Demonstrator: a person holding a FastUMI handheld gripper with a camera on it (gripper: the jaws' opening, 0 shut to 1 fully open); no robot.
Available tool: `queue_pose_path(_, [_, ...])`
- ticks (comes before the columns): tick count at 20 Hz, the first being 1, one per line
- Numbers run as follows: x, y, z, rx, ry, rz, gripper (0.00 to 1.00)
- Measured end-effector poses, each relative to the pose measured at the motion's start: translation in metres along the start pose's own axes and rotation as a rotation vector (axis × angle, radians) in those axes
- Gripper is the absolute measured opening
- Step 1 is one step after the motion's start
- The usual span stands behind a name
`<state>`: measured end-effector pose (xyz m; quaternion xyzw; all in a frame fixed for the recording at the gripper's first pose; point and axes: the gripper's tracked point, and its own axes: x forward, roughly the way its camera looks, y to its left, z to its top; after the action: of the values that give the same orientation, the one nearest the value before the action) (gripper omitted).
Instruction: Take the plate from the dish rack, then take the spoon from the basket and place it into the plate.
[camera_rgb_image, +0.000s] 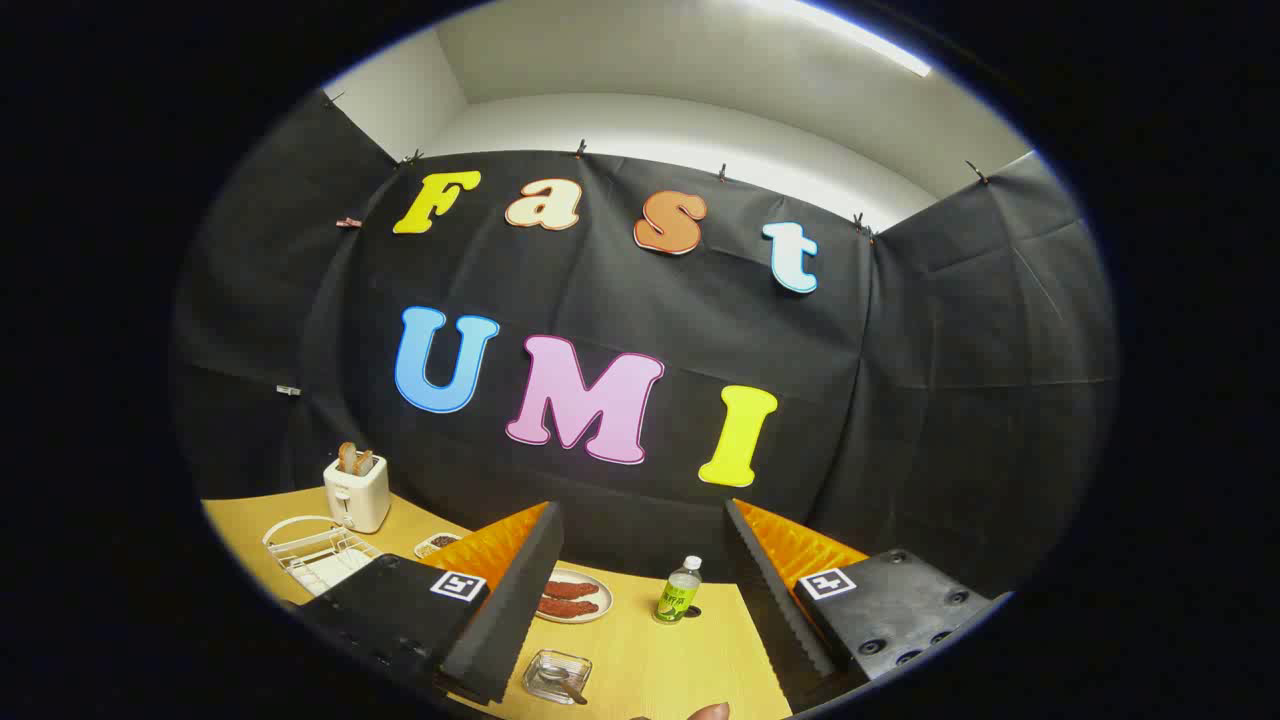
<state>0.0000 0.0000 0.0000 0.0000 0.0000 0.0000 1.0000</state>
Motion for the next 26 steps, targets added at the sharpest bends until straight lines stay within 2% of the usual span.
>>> queue_pose_path(22, [-0.007, 0.021, 0.000, 0.013, 0.016, 0.034, 0.97])
queue_pose_path(26, [-0.005, 0.029, -0.006, 0.033, 0.051, 0.048, 0.97])
